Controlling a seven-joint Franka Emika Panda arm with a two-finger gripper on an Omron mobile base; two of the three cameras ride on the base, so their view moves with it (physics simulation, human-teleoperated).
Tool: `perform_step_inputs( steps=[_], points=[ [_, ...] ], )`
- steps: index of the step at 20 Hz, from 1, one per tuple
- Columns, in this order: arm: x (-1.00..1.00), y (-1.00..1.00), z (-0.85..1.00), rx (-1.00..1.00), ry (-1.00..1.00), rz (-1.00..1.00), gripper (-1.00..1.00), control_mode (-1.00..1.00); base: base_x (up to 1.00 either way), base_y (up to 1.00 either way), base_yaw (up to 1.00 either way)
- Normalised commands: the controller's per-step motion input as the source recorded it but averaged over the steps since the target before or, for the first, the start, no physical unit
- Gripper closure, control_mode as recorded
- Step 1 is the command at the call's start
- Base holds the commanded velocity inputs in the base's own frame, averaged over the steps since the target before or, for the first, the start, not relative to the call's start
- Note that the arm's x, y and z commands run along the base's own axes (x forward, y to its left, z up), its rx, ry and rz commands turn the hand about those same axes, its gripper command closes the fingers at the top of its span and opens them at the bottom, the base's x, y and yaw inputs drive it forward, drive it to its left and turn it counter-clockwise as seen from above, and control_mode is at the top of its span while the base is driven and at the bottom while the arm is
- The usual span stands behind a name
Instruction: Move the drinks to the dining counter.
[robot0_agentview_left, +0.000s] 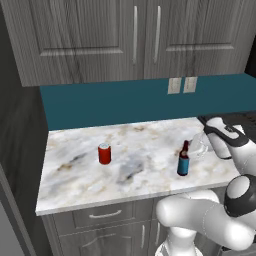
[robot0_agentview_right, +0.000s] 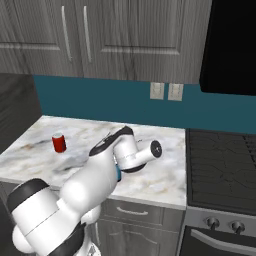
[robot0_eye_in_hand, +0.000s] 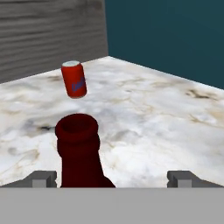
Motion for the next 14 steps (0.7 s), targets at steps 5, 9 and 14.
perform_step_inputs(
  steps=[5,9,14],
  points=[
    [0.09,0.08,-0.06,0.0,0.06,0.0,-1.0,-1.0,0.0,0.0,0.0],
    [0.04,0.13,-0.08,0.0,0.07,0.0,1.0,-1.0,0.0,0.0,0.0],
    [0.01,0.06,-0.03,0.0,0.02,0.0,1.0,-1.0,0.0,0.0,0.0]
  ],
)
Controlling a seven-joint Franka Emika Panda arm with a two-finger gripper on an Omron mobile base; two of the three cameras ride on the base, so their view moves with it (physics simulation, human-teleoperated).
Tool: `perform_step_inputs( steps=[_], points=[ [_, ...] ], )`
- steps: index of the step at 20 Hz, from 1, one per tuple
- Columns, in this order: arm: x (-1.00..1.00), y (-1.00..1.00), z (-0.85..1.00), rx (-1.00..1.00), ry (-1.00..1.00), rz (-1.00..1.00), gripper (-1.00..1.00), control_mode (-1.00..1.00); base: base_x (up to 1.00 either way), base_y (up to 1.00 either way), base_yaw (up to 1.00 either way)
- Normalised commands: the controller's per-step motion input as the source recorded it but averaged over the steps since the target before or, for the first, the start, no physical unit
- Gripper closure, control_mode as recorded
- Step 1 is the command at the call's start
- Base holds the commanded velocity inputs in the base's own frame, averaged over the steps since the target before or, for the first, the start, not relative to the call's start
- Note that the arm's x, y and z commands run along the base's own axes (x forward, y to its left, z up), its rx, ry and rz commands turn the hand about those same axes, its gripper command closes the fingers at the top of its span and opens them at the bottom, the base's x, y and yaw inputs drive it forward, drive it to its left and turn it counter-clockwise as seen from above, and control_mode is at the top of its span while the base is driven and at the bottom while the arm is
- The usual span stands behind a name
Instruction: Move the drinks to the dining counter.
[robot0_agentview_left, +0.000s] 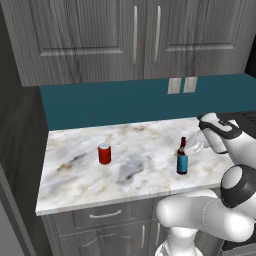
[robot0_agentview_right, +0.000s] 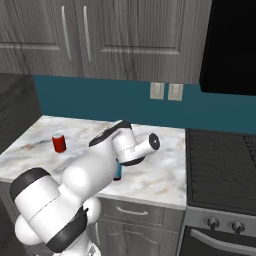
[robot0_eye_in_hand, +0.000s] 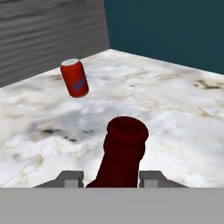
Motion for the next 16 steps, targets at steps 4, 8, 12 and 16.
perform_step_inputs(
  steps=[4,8,12,16],
  points=[
    [0.0,0.0,0.0,0.0,0.0,0.0,1.0,-1.0,0.0,0.0,0.0],
    [-0.13,0.0,0.02,0.0,-0.07,0.0,1.0,-1.0,0.0,0.0,0.0],
    [-0.46,0.0,0.36,0.0,-0.24,0.04,1.0,-1.0,0.0,0.0,0.0],
    [-0.64,0.0,0.68,0.0,-0.29,0.08,1.0,-1.0,0.0,0.0,0.0]
  ],
)
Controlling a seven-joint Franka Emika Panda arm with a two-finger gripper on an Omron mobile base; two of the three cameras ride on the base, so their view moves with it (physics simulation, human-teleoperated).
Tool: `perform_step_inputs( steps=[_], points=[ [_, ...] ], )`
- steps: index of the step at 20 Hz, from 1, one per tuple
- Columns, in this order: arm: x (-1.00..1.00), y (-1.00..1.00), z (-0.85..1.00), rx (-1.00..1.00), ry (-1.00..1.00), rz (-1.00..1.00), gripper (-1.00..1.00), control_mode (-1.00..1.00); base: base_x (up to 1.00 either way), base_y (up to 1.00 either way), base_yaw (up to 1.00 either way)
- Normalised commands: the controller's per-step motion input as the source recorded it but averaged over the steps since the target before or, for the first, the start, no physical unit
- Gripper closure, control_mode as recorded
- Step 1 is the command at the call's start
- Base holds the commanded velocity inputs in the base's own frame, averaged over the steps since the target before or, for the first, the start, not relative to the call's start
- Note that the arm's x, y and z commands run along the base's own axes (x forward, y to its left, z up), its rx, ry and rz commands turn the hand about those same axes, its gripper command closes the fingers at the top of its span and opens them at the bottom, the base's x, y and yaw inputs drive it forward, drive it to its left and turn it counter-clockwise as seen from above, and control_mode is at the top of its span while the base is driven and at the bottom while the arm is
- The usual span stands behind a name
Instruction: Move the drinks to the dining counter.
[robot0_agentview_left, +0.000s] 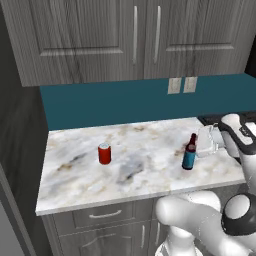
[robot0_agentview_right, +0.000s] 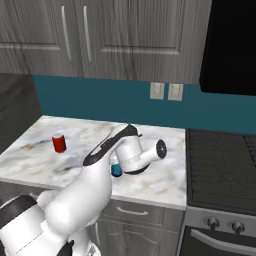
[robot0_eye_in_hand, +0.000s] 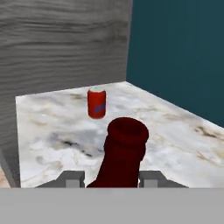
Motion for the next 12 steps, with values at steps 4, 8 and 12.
perform_step_inputs(
  steps=[4,8,12],
  points=[
    [-0.76,0.0,0.86,0.0,-0.35,0.1,1.0,-1.0,0.0,0.0,0.0],
    [-0.74,0.01,0.77,0.0,-0.31,0.12,1.0,-1.0,0.0,0.0,0.0],
    [-0.67,0.13,0.52,0.0,-0.25,0.11,1.0,-1.0,0.0,0.0,0.0]
  ],
)
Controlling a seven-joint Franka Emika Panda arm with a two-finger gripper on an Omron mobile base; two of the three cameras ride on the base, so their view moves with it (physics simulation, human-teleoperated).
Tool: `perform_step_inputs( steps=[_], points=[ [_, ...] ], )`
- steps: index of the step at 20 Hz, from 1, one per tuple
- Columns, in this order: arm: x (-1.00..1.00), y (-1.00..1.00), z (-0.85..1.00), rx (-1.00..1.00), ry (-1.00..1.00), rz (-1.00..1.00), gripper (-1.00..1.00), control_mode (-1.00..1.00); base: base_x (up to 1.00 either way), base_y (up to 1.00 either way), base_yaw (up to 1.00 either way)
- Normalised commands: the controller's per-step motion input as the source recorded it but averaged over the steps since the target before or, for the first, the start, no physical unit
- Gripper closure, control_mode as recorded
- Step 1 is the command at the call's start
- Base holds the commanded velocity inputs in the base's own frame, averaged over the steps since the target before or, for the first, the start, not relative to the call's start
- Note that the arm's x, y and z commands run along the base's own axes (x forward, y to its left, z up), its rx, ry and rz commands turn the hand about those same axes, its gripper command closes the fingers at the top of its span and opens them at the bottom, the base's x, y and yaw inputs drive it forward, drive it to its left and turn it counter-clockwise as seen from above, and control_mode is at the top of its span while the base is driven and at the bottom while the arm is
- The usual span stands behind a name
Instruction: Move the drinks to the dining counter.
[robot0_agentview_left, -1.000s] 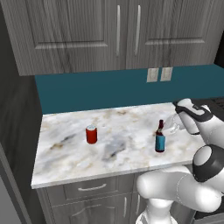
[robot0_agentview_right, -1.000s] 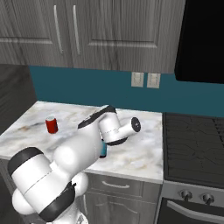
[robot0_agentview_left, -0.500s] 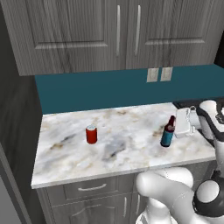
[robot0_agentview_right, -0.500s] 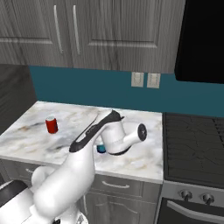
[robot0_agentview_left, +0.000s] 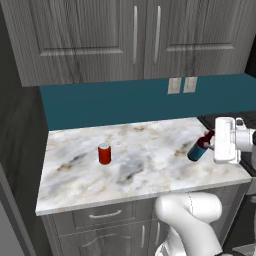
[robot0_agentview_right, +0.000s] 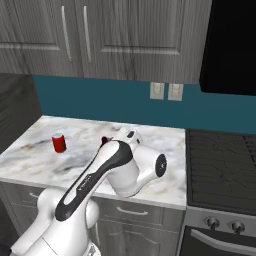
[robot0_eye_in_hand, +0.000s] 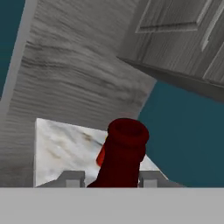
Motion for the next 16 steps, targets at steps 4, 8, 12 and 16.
perform_step_inputs(
  steps=[4,8,12,16],
  points=[
    [-0.49,0.23,0.2,-0.04,-0.2,0.06,1.0,-1.0,0.0,0.0,0.0],
    [-0.32,0.18,0.03,-0.04,-0.12,0.03,1.0,-1.0,0.0,0.0,0.0],
    [-0.04,0.05,0.0,-0.01,-0.01,0.01,1.0,-1.0,0.0,0.0,0.0],
    [0.0,0.0,0.0,0.0,0.0,0.0,1.0,1.0,0.0,0.0,0.0]
  ],
)
